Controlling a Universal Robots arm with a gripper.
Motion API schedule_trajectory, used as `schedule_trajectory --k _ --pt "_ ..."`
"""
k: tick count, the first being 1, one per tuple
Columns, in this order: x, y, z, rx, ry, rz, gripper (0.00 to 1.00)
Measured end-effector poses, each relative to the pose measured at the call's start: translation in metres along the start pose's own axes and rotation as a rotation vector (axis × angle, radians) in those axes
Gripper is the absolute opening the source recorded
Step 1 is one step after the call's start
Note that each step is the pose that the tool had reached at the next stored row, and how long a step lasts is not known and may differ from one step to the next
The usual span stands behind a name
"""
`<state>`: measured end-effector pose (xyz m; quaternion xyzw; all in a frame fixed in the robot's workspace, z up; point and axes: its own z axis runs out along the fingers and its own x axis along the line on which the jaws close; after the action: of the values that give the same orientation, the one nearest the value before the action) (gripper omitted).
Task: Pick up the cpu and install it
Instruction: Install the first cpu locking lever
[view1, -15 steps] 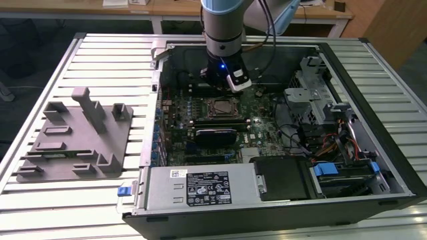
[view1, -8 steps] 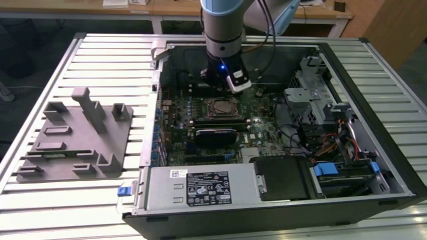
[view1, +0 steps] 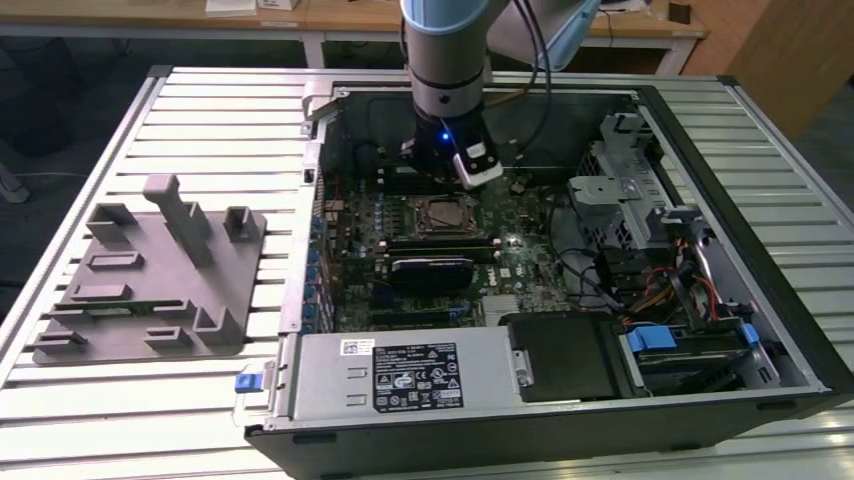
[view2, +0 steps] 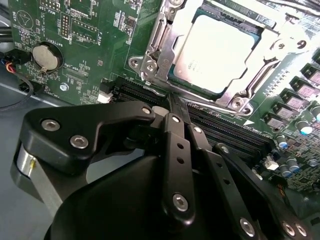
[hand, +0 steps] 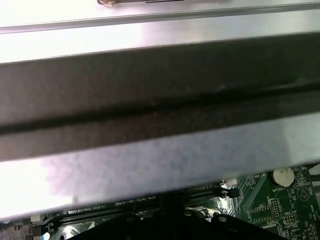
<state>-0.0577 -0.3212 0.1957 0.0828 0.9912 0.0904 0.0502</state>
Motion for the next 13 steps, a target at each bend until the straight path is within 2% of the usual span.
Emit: schedule_trajectory --k 13 --pt "-0.0006 -0.0042 0.0012 0.0003 -0.0002 0.001 0.11"
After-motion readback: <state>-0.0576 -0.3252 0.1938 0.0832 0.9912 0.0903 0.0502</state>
